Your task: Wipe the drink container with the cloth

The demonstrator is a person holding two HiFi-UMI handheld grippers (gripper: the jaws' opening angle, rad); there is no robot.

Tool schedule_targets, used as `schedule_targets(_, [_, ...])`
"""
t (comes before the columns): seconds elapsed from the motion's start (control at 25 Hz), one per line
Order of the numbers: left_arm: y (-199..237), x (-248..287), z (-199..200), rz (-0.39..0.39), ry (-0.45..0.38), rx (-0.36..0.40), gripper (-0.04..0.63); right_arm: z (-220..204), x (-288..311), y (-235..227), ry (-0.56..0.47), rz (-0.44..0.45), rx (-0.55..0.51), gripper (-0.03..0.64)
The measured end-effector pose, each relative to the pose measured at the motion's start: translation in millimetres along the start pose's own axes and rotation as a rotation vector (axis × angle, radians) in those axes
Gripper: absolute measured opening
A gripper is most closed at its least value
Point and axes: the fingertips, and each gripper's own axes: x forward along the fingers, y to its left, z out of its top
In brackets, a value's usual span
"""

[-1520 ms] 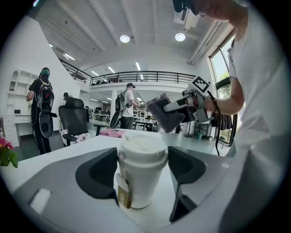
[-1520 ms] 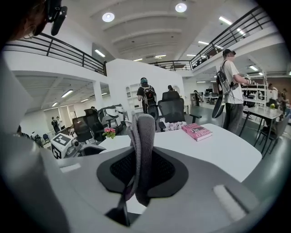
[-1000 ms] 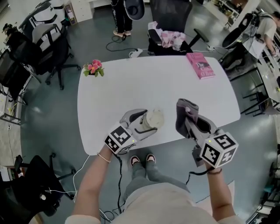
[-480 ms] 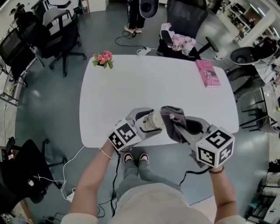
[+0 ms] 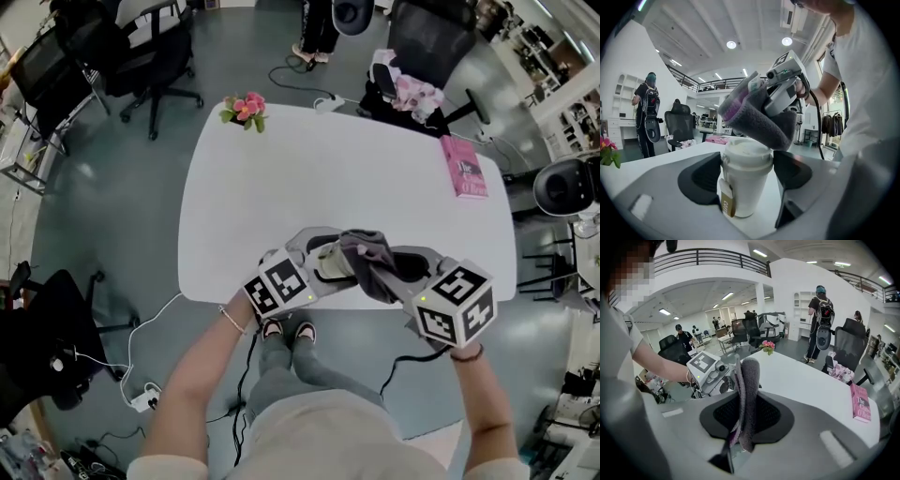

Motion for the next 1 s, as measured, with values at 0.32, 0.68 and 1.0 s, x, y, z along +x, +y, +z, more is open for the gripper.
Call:
schedule_targets(0.32, [0.7,-0.1,-0.3,0.001,0.011,-0.002,0.353,-3.1,11.4,-1.6,0.05,-0.007,-0.032,0.067])
schedule_targets(0.68, [0.3,-1.3,-1.0,-0.001,0.015,0.001,0.353,-6.3,21.7,-7.8,0.17,-0.077,-0.074,0.067])
schedule_targets(1.0, [-0.4,1.1,-0.6,-0.001,0.008,0.002,0.353,-9.5,28.3,-13.0,0.261,-0.068,-0.11,0.069])
